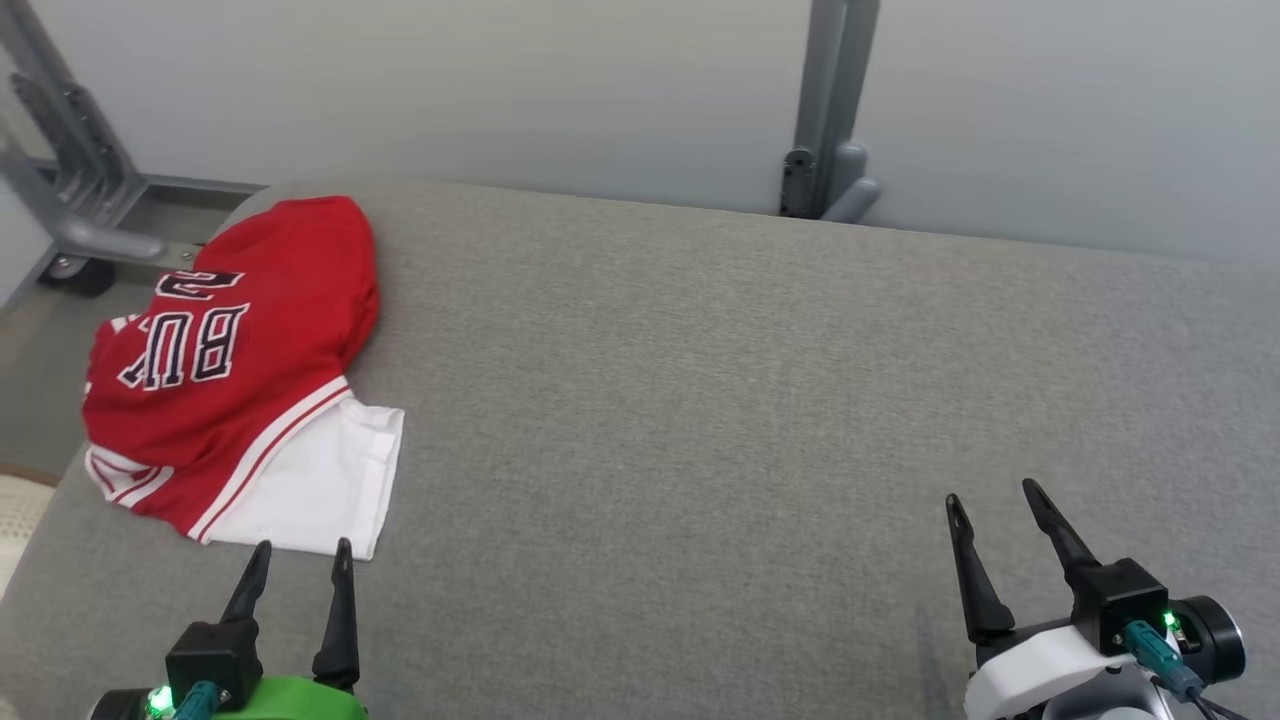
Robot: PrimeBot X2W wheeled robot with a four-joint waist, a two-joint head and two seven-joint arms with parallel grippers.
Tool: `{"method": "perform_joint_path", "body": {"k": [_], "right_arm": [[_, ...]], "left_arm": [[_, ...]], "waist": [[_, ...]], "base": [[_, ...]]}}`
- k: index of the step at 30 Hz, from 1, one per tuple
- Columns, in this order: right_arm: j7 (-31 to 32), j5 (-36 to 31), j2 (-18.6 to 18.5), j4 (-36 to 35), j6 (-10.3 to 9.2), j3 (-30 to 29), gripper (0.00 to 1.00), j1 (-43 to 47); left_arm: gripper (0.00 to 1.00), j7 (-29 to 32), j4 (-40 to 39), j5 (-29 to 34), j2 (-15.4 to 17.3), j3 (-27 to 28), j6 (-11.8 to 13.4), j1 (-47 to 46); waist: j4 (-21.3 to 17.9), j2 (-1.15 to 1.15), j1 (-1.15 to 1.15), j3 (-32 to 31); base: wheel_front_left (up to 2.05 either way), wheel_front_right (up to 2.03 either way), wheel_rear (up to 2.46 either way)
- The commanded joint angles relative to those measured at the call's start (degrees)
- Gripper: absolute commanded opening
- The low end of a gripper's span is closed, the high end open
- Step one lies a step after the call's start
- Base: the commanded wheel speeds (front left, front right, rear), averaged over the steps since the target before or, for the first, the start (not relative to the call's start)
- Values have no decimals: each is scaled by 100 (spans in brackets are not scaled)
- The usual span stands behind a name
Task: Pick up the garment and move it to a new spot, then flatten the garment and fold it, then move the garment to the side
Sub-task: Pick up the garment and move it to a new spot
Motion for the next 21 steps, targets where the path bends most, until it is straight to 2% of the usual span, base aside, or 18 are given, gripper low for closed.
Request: {"method": "perform_joint_path", "body": {"k": [1,6,11,16,21], "right_arm": [[-20,23,-9,20,0,38,100,-10],[-19,48,-1,60,0,183,100,-71],[-20,53,7,76,0,255,100,-104],[-20,29,-7,51,0,270,100,-183],[-19,-39,-128,-55,-1,212,100,-444]], "left_arm": [[100,1,18,-47,44,54,-4,93],[100,1,0,-42,69,219,7,174],[100,1,-68,-41,33,349,4,191],[100,1,-76,-100,-16,464,18,-22],[100,2,319,-345,-67,599,19,-721]], "waist": [[517,0,0,-59],[853,0,0,-69],[994,0,0,-36],[895,0,0,187],[716,0,0,801]], "base": [[0,0,0],[0,0,0],[0,0,0],[0,0,0],[0,0,0]]}}
